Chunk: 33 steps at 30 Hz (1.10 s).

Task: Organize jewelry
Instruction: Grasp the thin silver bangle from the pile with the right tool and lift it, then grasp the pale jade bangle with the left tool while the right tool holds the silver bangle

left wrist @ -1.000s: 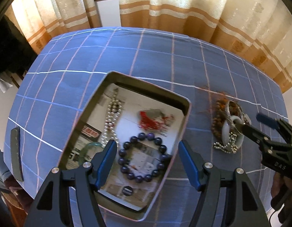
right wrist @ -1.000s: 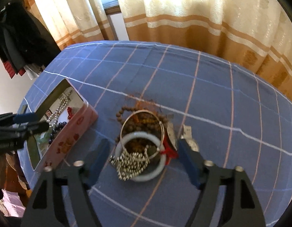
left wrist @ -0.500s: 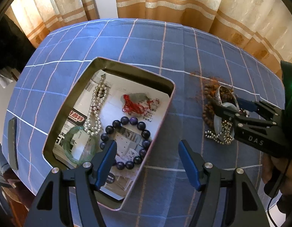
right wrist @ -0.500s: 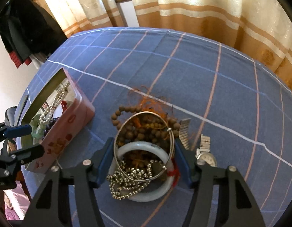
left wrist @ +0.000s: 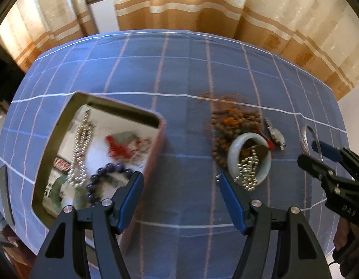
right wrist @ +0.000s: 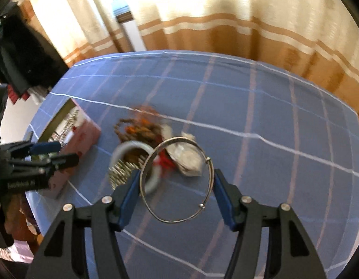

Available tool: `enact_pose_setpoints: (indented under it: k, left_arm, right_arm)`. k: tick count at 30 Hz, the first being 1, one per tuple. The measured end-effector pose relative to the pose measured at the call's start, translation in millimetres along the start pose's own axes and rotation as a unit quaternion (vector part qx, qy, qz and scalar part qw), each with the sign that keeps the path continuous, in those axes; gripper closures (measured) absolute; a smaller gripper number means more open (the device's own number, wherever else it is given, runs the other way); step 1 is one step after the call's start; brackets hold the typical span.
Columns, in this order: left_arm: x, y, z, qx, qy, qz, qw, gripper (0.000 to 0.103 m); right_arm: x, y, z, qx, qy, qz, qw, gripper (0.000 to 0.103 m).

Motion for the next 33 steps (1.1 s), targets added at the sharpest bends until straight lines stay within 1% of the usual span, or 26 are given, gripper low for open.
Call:
enact_pose_setpoints:
  k: [6,9,13,14,15,16,18,19,20,21,23,26,31,33]
  left_arm:
    - [-8,8,21,0.010,0.022,-0.002,0.9997,0.035]
    - [-14,12,33,0.017,0.035,0.001,0.9992,0.035]
    - [-19,26,45,0.026,0.042,-0.009,0.9987,0.036]
    - [-20,31,47,0.026,0.043,-0.014,0.9987,0.040]
    - [-20,37,48,0.025,0.045,-0.020,0.9985,0.051]
    - [-19,42,49,0.025,0.045,-0.027,0.9983,0.058]
    - [-16,50,51,0.029,0.045,-0.040,0.9978,0.078]
    - [-15,54,53,0.037,0.043,-0.046,0.9973,0.082]
    - [-15,53,54,0.037,0.044,-0.044,0.9974,0.085]
    - [-14,52,56,0.042,0.047,-0.045,0.9970,0.093]
    - [-12,49,58,0.039,0.056,-0.045,0.9967,0.093]
    - [-11,36,59,0.037,0.060,-0.033,0.9970,0.093]
    - [-17,-3,63,0.044,0.064,0.009,0.9969,0.093]
    - [-19,-15,64,0.055,0.059,0.017,0.9966,0.093]
  right_arm:
    - [24,-5,13,0.006,0.021,-0.010,1.000,0.039]
    - [30,-7,10,0.006,0.019,-0.010,1.000,0.039]
    - [33,-12,9,0.008,0.014,-0.005,1.000,0.039]
    - [34,-14,10,0.009,0.012,-0.003,1.000,0.039]
    - [35,-15,11,0.010,0.012,-0.002,1.000,0.039]
    - [36,-16,12,0.010,0.013,-0.002,1.000,0.039]
    - [37,-18,13,0.012,0.011,0.000,1.000,0.039]
    - [38,-19,14,0.013,0.012,0.001,1.000,0.039]
    - [39,-20,14,0.013,0.012,0.002,1.000,0.039]
    - [39,-21,16,0.013,0.013,0.002,1.000,0.039]
    - [40,-22,17,0.014,0.014,0.005,1.000,0.039]
    - [40,-23,19,0.014,0.017,0.007,1.000,0.039]
    - [39,-23,21,0.014,0.018,0.009,1.000,0.039]
    - [39,-23,19,0.012,0.018,0.010,1.000,0.039]
Point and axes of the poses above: each gripper's, at about its wrist camera, not at the fingertips, and y roughly the way its jaws point, z to its right, x to its underside, the point moved 10 cm from there along y, roughly the way its jaws point, and after that the axes turned 1 degree about -z, right-handed, at the moved point
